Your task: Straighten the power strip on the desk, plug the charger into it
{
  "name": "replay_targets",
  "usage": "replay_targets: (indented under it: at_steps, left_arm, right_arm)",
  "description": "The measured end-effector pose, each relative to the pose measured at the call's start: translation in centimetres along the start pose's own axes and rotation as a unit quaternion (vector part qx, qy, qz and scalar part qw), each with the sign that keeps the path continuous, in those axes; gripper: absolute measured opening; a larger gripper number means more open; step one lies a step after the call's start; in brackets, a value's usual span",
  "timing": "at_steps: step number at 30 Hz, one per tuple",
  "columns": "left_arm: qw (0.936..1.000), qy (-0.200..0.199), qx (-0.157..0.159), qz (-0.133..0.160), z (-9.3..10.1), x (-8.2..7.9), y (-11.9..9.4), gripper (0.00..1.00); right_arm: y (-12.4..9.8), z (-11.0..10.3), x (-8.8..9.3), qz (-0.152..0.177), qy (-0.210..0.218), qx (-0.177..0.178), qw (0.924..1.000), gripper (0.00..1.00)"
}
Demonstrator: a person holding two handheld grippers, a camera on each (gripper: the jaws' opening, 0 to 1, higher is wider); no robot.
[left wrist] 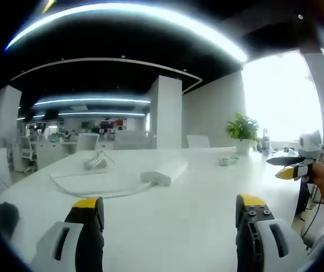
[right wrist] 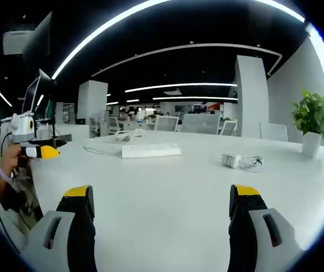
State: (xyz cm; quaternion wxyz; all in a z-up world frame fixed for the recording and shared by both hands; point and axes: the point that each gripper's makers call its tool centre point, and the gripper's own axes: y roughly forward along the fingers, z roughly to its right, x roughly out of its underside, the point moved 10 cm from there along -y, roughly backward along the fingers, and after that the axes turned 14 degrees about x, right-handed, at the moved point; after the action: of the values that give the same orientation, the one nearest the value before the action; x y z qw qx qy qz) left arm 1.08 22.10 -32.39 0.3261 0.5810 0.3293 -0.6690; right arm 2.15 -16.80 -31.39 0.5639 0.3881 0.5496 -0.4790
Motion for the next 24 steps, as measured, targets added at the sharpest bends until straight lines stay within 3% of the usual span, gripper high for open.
replay_targets:
  at_steps: [9, 19, 24]
  left_arm:
    - [0.9999, 0.003, -0.011, 0.002, -0.3, 0.0, -0.2, 0.99]
    - [0.9985, -0.014, -0.015, 0.051, -0.9, -0.8, 0.4, 0.99]
    - [0.9981, -0.030, -0.004, 0.054, -0.6, -0.6, 1.1, 0.99]
  right_arm:
    - [0.0, 0.2, 0.1, -0.001, 0.003, 0.003, 1.0000, 0.99]
    - [0.1, 0.1, 0.3, -0.001, 0.004, -0.001, 1.0000, 0.99]
    - [0.1, 0.1, 0.3, 0.000, 0.008, 0.000, 1.0000, 0.99]
